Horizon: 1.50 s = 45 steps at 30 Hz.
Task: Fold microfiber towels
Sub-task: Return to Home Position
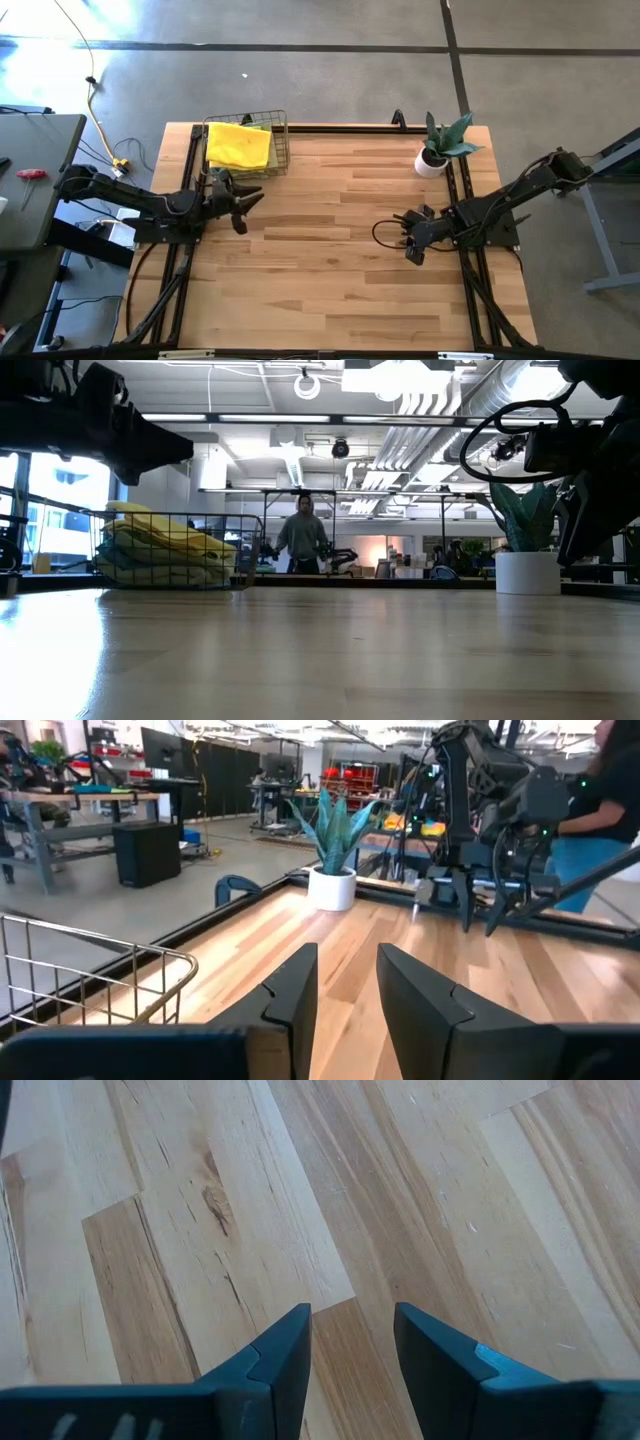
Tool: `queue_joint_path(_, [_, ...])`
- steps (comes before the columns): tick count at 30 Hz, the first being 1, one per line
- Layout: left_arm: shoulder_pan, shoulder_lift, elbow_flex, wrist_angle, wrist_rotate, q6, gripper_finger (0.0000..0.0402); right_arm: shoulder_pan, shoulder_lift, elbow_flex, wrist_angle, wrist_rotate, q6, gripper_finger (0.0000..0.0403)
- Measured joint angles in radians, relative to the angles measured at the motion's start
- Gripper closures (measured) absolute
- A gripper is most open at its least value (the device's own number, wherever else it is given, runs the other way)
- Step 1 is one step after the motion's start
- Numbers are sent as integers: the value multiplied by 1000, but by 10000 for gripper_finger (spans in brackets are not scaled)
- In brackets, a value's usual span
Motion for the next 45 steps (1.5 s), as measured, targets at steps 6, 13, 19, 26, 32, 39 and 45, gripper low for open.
queue_joint_path(6, [0,2,0,-14,0,6,307,0,0,0,0,0,0,265])
queue_joint_path(13, [0,3,0,-14,1,6,307,0,0,0,0,0,0,265])
queue_joint_path(19, [0,2,0,-14,1,6,307,0,0,0,0,0,0,265])
queue_joint_path(26, [5,-53,1,-15,1,6,307,0,-1,0,0,0,0,265])
queue_joint_path(32, [31,-175,1,-16,1,6,307,0,-8,0,-1,-1,0,265])
queue_joint_path(39, [79,-289,1,-14,1,6,307,0,-117,0,-1,-1,0,265])
queue_joint_path(45, [132,-326,1,-15,1,6,307,0,-263,0,-1,-2,0,265])
